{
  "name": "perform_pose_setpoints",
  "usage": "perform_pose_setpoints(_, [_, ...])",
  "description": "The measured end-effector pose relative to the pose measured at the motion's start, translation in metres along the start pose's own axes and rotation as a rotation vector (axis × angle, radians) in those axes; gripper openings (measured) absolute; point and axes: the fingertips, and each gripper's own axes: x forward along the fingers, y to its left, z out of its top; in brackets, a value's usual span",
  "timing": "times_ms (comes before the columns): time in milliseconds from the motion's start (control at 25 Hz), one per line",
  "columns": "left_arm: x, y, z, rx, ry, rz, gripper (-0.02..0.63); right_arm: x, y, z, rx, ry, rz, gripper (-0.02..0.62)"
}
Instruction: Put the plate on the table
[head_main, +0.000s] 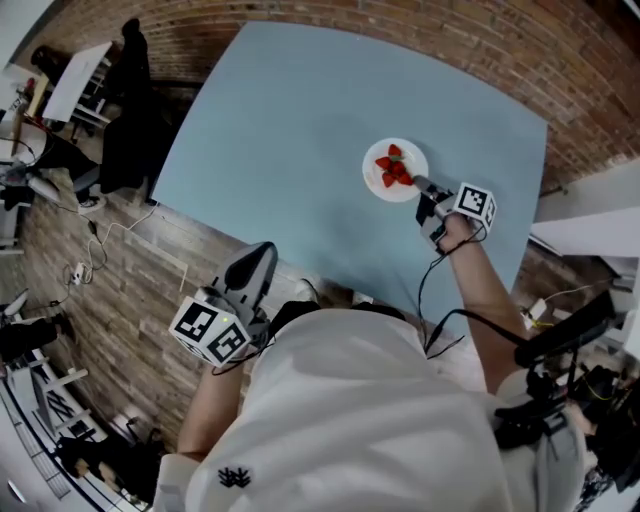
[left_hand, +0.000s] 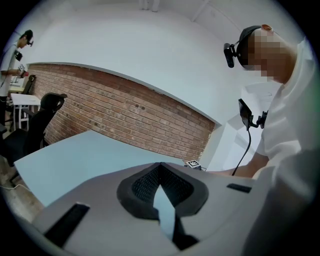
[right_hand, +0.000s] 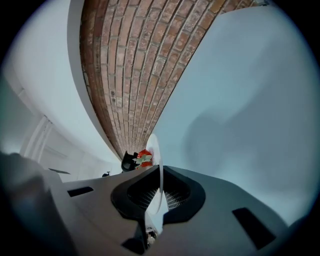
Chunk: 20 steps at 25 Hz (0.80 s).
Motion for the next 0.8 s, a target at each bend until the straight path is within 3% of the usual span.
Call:
perform_pose_setpoints(320, [-0.006, 0.025, 0.004, -0.001, -0.003, 0.051, 0.002, 0.058, -0.022, 0.027, 0.038, -0.026, -0.037, 0.018])
perform_pose_setpoints(800, [-0.015, 0.024, -0.009, -0.037, 0.018, 0.095, 0.002, 0.087, -0.064, 0.041, 0.029, -0.004, -0.122, 0.018])
